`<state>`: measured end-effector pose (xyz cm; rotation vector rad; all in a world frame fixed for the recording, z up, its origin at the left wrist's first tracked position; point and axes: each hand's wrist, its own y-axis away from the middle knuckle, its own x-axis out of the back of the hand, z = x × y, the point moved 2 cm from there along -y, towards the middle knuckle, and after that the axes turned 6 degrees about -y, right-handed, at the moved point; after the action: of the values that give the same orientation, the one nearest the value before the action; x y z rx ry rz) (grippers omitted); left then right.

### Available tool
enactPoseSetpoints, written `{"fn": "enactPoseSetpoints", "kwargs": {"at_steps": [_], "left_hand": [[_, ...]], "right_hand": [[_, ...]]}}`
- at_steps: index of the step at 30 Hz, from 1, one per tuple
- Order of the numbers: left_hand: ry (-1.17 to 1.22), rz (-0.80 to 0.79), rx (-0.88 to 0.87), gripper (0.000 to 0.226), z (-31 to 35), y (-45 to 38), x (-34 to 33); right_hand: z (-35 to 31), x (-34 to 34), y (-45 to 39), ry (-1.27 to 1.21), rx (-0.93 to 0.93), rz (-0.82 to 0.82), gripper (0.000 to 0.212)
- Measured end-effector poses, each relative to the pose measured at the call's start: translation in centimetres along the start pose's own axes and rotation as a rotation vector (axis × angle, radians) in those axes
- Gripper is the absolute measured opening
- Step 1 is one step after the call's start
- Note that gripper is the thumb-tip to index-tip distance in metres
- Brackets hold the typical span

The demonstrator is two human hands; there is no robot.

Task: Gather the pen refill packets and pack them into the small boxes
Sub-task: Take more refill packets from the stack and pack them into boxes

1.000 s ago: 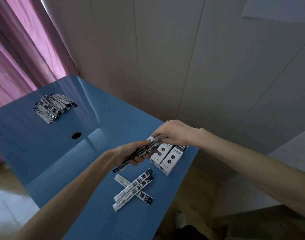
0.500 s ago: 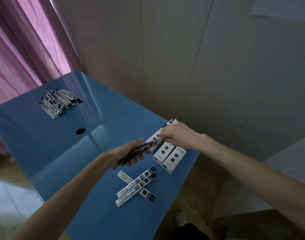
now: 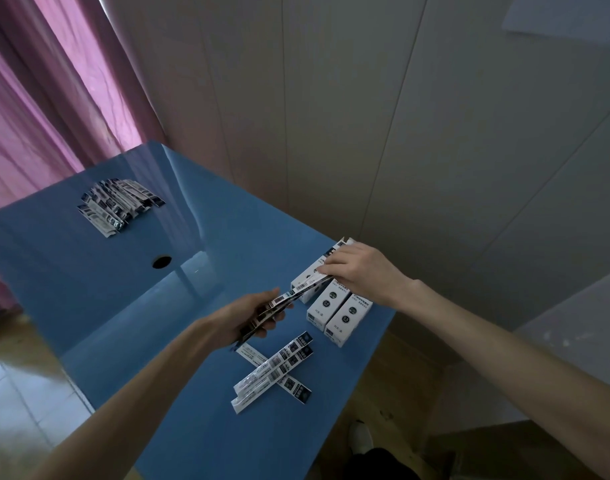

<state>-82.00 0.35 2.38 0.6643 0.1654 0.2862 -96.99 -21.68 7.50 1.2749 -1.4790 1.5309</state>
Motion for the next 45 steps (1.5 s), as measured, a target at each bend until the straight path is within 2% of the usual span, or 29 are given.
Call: {"fn": "enactPoseSetpoints", "kwargs": {"at_steps": [7,10,17,20,22,25,29,31,36,39,45], "left_hand": [[0.035,-0.053,-0.064,0.037,0.1,0.4,-0.5],[0.051,-0.051,-0.052,0.034,-0.3,0.5,-0.5],[0.104,-0.026,-0.072,0.022,-1.3,0.8,0.3],[0.001,0.208,-0.075,0.025,-1.6,0.4,0.9],[-0.15,0.325,-0.083,0.025,-2.0,0.0,1.2],[-0.293,0.417,-0.111,0.019,-2.8,-0.5,1.1],[-0.911,0.592,-0.162,0.017,-3.6,-1.0,0.7],[-1.098,0.612,-0.165,0.016,-4.0,-1.2,0.1],[-1.376,0.552,-0.18,0.02,-4.7,-2.3,-1.0],[-1.413,0.538,-0.174,0.022,-4.8,-2.6,-1.3],[-1.474,0.503,-0.124,0.018,-4.3,-2.5,-1.7]], "right_hand": [[-1.8,-0.6,-0.7,0.064,0.145,0.048,0.023],[-2.1,-0.9,-0.8,0.051,0.144,0.055,0.016],[-2.0,-2.2,0.5,0.055,0.085,0.052,0.017],[-1.9,-2.6,1.2,-0.053,-0.089,0.06,0.018],[-1.9,-2.8,1.9,-0.238,-0.35,0.077,0.015],[-2.2,-3.3,3.3,-0.647,-0.759,0.125,0.011],[-2.5,-3.4,4.6,-1.137,-1.077,0.293,0.008],[-2.4,-3.4,5.2,-1.307,-1.2,0.361,0.015],[-2.0,-3.6,6.7,-1.51,-1.285,0.45,0.022],[-2.1,-3.7,7.4,-1.603,-1.295,0.481,0.017],[-1.5,-4.2,8.4,-1.613,-1.385,0.518,0.023]]}}
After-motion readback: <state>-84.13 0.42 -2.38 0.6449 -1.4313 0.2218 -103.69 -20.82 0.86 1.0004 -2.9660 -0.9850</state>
